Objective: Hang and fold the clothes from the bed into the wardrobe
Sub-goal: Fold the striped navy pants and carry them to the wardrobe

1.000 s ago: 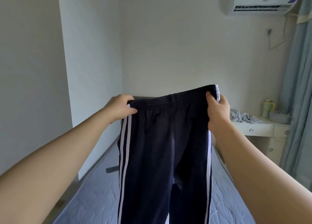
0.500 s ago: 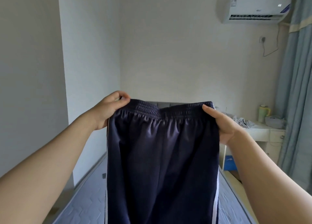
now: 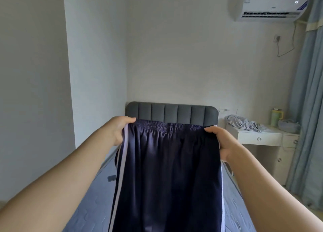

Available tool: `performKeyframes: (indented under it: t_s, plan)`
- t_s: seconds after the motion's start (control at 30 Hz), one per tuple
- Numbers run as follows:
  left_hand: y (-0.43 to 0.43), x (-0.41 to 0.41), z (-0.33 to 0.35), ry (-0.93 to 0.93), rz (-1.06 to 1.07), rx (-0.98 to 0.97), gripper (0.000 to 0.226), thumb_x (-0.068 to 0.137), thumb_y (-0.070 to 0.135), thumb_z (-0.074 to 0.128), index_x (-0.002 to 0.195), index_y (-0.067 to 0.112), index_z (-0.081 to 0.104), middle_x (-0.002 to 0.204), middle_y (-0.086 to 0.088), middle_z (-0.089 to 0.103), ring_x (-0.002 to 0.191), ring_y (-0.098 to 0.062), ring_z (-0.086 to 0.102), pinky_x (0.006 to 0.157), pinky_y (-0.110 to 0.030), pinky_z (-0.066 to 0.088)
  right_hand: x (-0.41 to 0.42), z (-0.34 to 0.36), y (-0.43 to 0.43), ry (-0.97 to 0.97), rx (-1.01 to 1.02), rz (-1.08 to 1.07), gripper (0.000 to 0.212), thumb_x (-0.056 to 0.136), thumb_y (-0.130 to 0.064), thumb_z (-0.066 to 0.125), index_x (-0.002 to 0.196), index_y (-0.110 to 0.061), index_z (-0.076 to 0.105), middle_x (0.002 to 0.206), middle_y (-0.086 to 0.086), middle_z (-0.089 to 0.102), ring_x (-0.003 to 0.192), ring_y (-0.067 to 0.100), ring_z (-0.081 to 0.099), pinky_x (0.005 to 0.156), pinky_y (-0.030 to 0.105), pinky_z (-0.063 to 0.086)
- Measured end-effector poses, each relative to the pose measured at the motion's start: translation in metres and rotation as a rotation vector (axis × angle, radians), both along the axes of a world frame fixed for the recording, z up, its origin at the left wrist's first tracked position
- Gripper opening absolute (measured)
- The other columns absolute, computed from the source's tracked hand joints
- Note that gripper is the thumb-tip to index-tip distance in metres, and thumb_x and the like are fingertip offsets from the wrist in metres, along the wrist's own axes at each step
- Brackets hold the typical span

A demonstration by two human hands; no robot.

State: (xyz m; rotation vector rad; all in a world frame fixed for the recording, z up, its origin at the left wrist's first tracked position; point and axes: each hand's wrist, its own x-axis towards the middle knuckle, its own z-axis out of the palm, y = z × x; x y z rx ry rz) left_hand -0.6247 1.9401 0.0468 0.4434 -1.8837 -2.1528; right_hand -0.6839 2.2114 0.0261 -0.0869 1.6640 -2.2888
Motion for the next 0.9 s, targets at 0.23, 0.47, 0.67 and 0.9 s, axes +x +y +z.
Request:
performKeyframes:
  t_s: [0.23, 0.47, 0.67, 0.9]
  plan:
    - [0.075, -0.005, -0.012, 0.335, 0.289, -0.426, 0.021, 0.092, 0.006, 0.047, 0.079, 0.019, 0.036, 0.073, 0.002, 0.036, 0.060, -0.010, 0.035, 0.052, -0.020, 0.030, 0.006, -0.002, -0.047, 0.263, 0.041, -0.103, 0.013, 0.086, -0.002, 0.057, 0.083, -0.010, 0.046, 0.079, 0.012, 0.051, 0.070, 0.022, 0.054, 0.071, 0.036, 0.045]
    - [0.097, 0.000, -0.007, 0.463, 0.205, -0.597, 0.008, 0.095, 0.020, 0.047, 0.098, 0.019, 0.039, 0.088, 0.006, 0.046, 0.078, -0.009, 0.048, 0.059, -0.015, 0.035, 0.030, 0.013, -0.064, 0.282, -0.148, 0.158, 0.036, 0.100, -0.029, 0.039, 0.084, -0.004, 0.061, 0.069, 0.009, 0.053, 0.060, 0.018, 0.056, 0.058, 0.027, 0.051]
    - [0.094, 0.006, -0.017, 0.581, -0.028, -0.645, 0.065, 0.079, 0.013, 0.072, 0.129, 0.033, 0.035, 0.112, 0.009, 0.047, 0.104, -0.005, 0.051, 0.084, -0.019, 0.042, 0.026, 0.013, -0.057, 0.277, -0.191, 0.288, 0.049, 0.100, -0.037, 0.034, 0.114, -0.001, 0.063, 0.089, 0.012, 0.064, 0.075, 0.019, 0.062, 0.073, 0.028, 0.050]
    - [0.076, 0.003, -0.007, 0.544, 0.121, -0.182, 0.053, 0.074, -0.019, 0.047, 0.092, 0.031, 0.042, 0.098, -0.004, 0.046, 0.083, -0.015, 0.046, 0.066, -0.023, 0.041, 0.027, 0.011, -0.056, 0.572, 0.139, -0.085, 0.026, 0.090, -0.010, 0.058, 0.112, -0.022, 0.060, 0.099, -0.002, 0.060, 0.093, 0.014, 0.055, 0.073, 0.018, 0.043]
